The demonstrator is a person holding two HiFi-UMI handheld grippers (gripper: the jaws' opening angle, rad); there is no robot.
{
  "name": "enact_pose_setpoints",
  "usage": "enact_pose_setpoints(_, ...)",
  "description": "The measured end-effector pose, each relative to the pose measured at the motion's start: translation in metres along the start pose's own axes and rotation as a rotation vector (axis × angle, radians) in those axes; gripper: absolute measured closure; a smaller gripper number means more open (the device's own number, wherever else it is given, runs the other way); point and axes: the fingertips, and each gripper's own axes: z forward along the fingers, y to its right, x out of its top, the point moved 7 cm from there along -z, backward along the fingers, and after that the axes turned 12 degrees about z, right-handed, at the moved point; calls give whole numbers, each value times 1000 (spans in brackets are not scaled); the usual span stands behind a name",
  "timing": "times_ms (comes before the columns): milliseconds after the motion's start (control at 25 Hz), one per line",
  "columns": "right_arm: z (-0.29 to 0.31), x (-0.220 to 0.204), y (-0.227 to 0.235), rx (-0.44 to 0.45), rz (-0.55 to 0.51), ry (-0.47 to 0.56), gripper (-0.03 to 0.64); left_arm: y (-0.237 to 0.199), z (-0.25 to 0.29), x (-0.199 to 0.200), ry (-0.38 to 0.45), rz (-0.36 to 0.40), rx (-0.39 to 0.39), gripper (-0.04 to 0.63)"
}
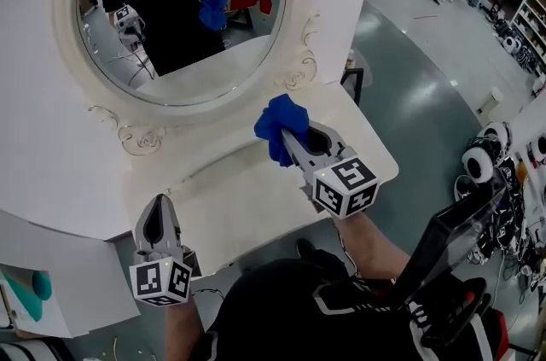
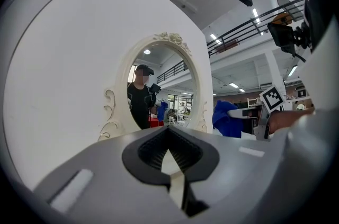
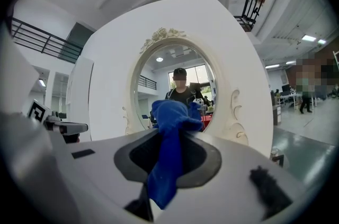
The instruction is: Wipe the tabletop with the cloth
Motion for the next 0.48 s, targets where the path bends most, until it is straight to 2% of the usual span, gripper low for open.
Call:
enact_pose_setpoints(240,-1,3,6,-13,-4,9,534,3,4,0,-4,7,-4,588)
enact_pose_setpoints(480,1,4,6,-11,-3,7,534,-3,2,4,13,-57,27,588)
